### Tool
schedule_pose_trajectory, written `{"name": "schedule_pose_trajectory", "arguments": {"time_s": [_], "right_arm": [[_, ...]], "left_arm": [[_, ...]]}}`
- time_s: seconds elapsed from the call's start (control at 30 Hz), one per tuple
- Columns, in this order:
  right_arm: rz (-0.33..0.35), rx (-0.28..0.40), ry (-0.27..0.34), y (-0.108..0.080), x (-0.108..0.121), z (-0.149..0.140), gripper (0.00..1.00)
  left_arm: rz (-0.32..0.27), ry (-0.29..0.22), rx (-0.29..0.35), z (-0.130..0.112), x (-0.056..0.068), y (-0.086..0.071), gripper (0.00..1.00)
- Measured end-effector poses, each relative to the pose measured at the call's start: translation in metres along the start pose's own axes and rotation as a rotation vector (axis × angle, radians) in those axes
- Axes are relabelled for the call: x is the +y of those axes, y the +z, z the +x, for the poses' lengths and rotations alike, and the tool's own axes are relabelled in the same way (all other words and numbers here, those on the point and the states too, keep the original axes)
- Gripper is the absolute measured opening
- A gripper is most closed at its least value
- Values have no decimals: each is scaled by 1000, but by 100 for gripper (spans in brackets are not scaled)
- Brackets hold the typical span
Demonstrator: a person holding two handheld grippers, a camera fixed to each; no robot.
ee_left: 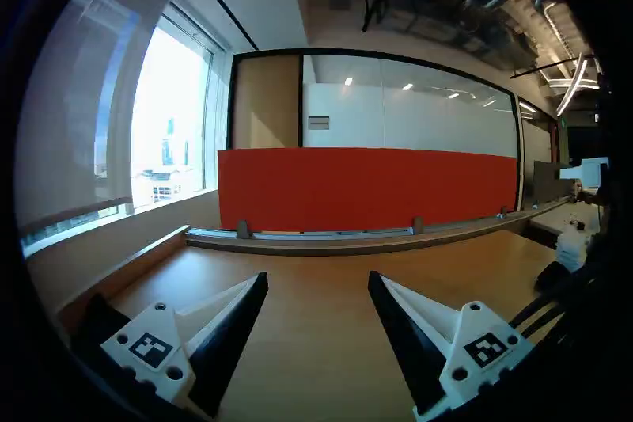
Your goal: Fold towel
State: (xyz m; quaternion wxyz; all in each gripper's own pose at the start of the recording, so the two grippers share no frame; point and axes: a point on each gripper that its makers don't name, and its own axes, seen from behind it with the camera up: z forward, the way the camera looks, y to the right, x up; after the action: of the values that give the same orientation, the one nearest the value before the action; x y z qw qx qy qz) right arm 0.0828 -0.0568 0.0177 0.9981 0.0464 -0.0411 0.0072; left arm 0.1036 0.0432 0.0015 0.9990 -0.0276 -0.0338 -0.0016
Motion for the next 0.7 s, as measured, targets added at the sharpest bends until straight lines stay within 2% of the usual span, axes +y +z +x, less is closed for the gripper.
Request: {"name": "schedule_pose_trajectory", "arguments": {"time_s": [0.2, 0.4, 0.7], "right_arm": [[-9, 9, -6, 2, 1, -12, 88], [-23, 15, -23, 4, 0, -27, 88], [-37, 9, -17, 2, 1, -42, 88]], "left_arm": [[19, 19, 26, -23, -15, -1, 94], [30, 2, 42, -49, -25, -2, 94], [43, -13, 65, -74, -37, -1, 94]]}}
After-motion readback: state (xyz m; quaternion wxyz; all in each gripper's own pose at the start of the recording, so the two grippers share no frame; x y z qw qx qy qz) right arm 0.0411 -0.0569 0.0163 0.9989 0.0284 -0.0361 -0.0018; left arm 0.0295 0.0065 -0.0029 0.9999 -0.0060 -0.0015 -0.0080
